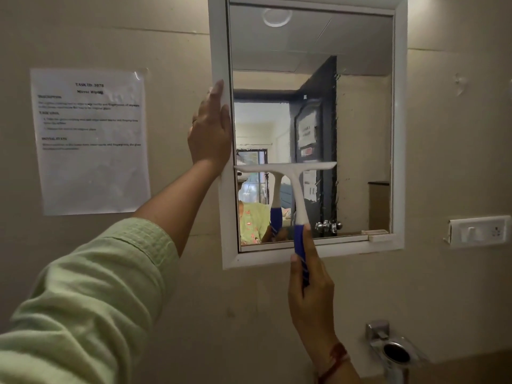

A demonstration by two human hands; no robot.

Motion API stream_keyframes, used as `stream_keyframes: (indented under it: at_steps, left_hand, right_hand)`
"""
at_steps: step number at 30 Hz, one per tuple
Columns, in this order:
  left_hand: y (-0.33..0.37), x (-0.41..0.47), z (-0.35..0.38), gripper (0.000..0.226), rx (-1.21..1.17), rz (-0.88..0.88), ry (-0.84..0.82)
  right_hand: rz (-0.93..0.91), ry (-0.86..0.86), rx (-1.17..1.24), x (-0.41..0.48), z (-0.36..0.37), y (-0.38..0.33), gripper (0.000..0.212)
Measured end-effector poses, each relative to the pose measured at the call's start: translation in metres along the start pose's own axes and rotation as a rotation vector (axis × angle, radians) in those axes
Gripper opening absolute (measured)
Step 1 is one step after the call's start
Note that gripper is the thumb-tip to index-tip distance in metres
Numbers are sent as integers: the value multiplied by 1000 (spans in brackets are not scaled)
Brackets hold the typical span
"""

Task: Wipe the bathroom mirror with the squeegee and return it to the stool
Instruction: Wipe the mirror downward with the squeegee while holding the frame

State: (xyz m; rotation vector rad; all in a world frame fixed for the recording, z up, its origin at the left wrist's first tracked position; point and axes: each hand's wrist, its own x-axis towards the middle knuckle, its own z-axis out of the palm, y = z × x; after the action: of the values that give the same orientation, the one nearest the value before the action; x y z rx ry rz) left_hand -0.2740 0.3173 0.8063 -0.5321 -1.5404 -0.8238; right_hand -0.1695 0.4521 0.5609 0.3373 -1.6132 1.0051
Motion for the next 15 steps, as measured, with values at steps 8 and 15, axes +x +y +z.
stream_keyframes:
  at_steps: [8, 15]
  left_hand:
    - [1, 0, 0, 43, 5, 9, 4]
    - [2, -1, -1, 44, 36, 2, 3]
  right_hand:
    - [65, -29, 52, -8, 1, -3, 53]
    - [80, -104, -40, -36, -5, 13, 54]
